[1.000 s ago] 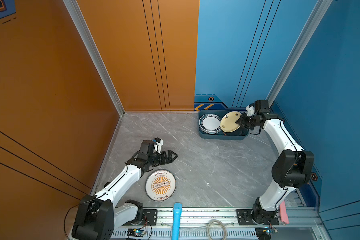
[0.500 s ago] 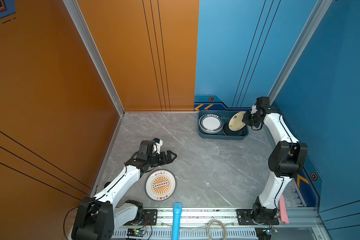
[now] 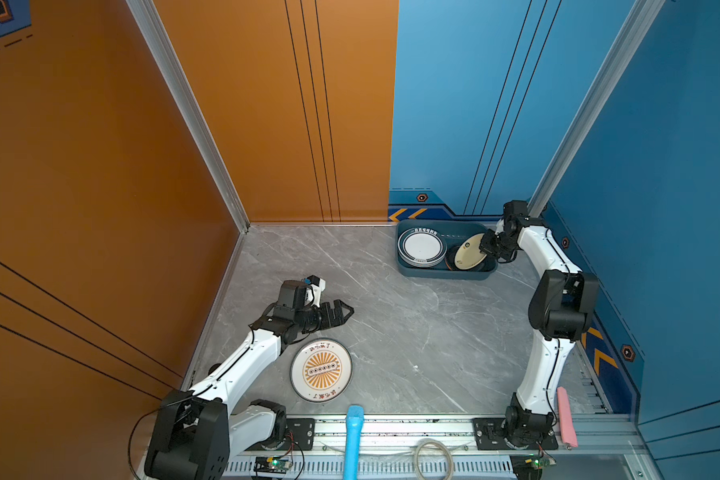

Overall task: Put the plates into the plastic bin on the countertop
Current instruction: 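Lower the cream plate into the bin beside the stack and open right gripper, then move the right gripper from the bin to the sunburst plate's rim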

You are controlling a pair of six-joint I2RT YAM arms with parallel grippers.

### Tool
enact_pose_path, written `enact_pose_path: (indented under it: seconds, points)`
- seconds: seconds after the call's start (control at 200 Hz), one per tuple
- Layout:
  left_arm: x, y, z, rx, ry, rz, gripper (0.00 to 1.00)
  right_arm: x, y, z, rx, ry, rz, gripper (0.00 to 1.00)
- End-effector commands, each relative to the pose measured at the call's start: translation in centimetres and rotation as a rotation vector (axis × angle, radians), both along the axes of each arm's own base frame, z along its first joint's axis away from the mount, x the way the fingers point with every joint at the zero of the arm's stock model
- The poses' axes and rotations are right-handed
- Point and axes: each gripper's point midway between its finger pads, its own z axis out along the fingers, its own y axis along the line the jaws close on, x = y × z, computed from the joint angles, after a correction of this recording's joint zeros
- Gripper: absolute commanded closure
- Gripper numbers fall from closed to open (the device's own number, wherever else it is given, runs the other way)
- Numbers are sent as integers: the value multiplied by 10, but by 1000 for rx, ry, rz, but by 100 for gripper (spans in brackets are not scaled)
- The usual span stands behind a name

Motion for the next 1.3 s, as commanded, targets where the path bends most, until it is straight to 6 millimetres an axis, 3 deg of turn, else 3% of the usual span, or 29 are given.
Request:
enact_pose_path:
  seconds: [0.0, 0.145, 0.531, 0.841, 0.926, 1.096, 1.121, 1.291]
  points:
    - [-1, -1, -3, -11, -3, -19, 2, 0, -7, -8, -26, 34, 3, 100]
    - [0, 0, -3, -11, -3, -18, 2, -2, -5, -20, -21, 60, 11, 98]
    - [1, 0, -4, -16, 2, -18, 2, -11, -11, -30, -36, 92, 4, 73]
    - [1, -1, -2, -22, 0, -19, 2, -26, -19, -33, -53, 117, -6, 69]
    - [0, -1, -2, -23, -3, -18, 2, -27, -22, -25, -57, 102, -11, 69]
    - [0, -1, 0, -28, -6, -20, 2, -41, -27, -32, -86, 136, -18, 68]
    - [0, -1, 0, -28, -7, -21, 2, -40, -28, -20, -93, 109, -21, 68]
    - [-1, -1, 1, -29, -9, -20, 2, -46, -31, -12, -107, 100, -29, 67]
